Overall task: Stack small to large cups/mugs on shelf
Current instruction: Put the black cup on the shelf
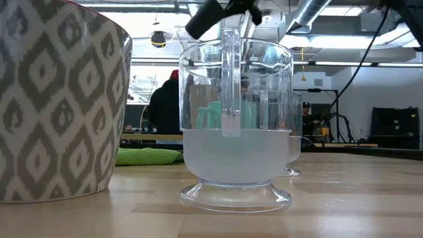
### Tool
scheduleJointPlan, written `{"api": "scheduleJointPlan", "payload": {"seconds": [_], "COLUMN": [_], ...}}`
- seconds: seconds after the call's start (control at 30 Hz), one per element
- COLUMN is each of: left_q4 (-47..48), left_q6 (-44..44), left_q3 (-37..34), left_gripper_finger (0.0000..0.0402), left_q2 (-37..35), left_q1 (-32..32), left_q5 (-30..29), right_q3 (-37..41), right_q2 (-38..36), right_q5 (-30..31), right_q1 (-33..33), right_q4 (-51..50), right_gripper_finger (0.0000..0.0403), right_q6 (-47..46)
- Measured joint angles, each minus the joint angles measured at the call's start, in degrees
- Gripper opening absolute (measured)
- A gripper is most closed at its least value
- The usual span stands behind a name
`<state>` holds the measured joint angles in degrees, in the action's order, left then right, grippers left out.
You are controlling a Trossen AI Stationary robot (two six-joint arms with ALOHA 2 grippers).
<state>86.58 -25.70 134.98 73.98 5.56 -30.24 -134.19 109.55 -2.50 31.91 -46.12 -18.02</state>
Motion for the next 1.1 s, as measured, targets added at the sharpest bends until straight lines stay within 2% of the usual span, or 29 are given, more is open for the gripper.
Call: {"api": "scheduleJointPlan", "payload": {"seconds": [0.13,0.3,0.53,0.83,1.1], "left_q4": [1.61,3.44,3.44,3.44,3.5], "left_q6": [-0.46,-0.91,-0.37,2.72,2.11], "left_q3": [-0.2,-0.18,-0.2,-0.2,-2.34], "left_gripper_finger": [0.0192,0.0192,0.0192,0.0192,0.0192], "left_q2": [1.24,2.45,4.36,6.78,6.11], "left_q1": [2.1,3.51,6.99,13.13,17.56], "left_q5": [1.12,0.9,2.71,9.38,11.99], "right_q3": [0.02,0.14,0.15,0.11,0.03], "right_q2": [4.88,11.33,16.14,16.58,17.07], "right_q5": [-2.89,-3.54,-3.49,-3.26,-2.76], "right_q1": [-0.08,-0.37,-0.64,-0.55,-0.23], "right_q4": [-0.12,-0.68,-5.93,-7.04,-7.34], "right_gripper_finger": [0.0004,0.0004,0.0004,0.0004,0.0004], "right_q6": [0.04,0.02,1.32,3.17,5.38]}}
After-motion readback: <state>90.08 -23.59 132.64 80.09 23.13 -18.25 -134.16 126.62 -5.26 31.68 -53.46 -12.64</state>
